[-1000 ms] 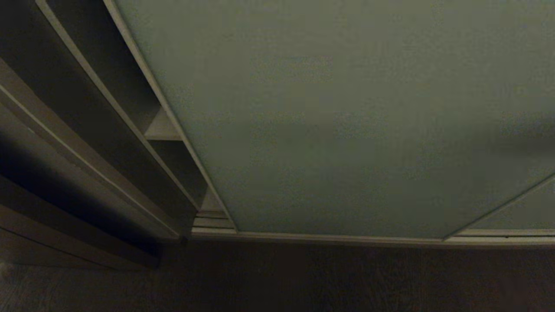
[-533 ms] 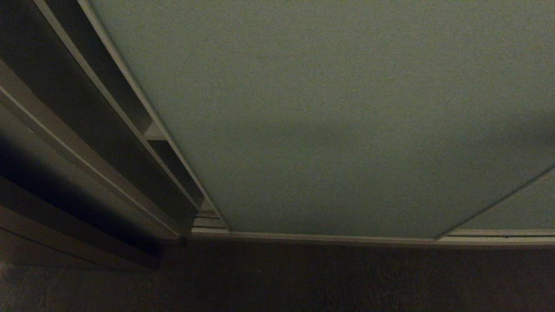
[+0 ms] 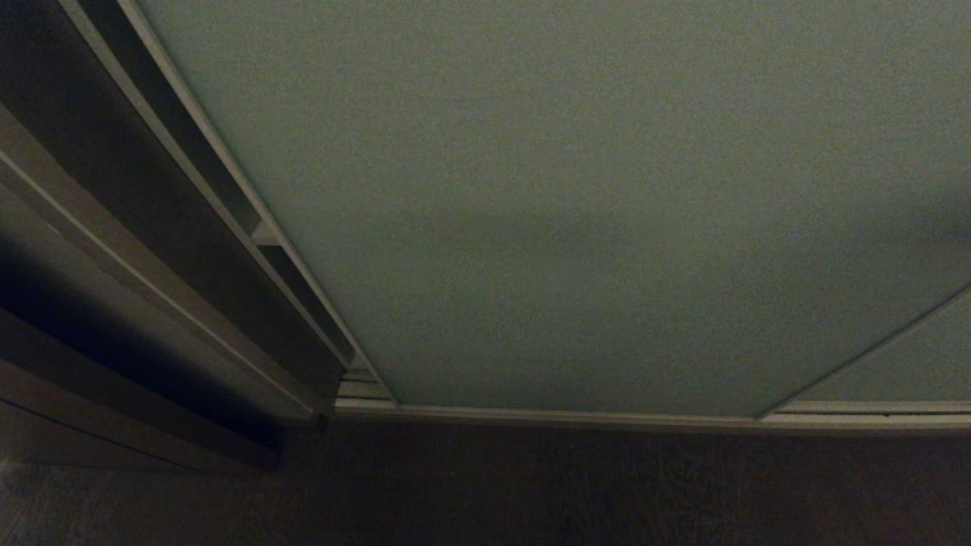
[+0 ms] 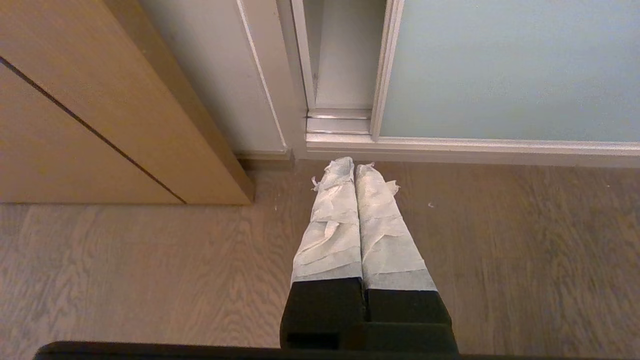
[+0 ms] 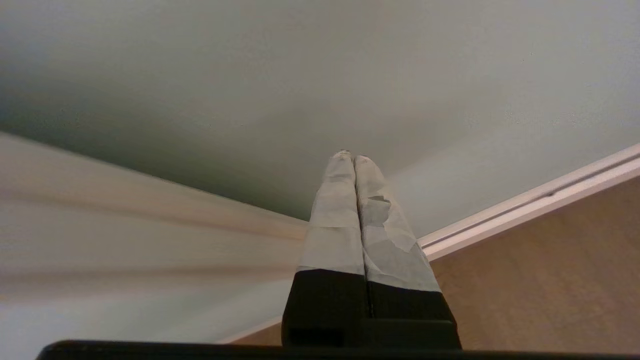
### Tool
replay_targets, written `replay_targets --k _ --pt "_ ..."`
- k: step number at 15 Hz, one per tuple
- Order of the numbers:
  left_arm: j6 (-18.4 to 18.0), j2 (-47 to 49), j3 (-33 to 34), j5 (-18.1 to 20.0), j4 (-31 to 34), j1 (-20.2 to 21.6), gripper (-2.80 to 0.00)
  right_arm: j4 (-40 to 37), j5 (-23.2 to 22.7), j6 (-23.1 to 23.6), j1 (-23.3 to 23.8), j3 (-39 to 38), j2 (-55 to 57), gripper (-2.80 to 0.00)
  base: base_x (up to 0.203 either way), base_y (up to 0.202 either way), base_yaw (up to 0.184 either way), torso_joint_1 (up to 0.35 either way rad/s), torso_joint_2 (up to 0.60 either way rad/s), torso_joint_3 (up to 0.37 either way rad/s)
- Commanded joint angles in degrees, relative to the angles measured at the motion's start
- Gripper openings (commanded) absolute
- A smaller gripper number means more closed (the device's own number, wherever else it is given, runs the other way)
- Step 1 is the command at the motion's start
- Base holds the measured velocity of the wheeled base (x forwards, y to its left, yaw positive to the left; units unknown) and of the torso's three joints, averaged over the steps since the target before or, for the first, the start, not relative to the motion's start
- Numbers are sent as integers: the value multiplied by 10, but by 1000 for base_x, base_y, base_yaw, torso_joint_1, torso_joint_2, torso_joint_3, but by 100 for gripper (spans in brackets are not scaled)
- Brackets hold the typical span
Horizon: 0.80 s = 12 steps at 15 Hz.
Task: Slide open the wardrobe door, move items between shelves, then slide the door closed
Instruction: Close the door
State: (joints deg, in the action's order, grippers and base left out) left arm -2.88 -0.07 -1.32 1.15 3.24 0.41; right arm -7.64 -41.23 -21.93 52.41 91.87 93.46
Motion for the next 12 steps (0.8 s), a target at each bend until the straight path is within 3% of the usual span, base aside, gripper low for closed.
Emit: replay_targets --k 1,7,12 --pt "0 0 0 0 0 0 -280 1 -3 -1 -13 1 11 -280 0 0 0 0 0 0" --pt "0 0 0 0 0 0 -280 2 0 -15 -48 37 42 -280 0 0 0 0 0 0" --pt "0 0 0 0 0 0 -280 3 0 -16 -75 15 27 -280 0 0 0 0 0 0"
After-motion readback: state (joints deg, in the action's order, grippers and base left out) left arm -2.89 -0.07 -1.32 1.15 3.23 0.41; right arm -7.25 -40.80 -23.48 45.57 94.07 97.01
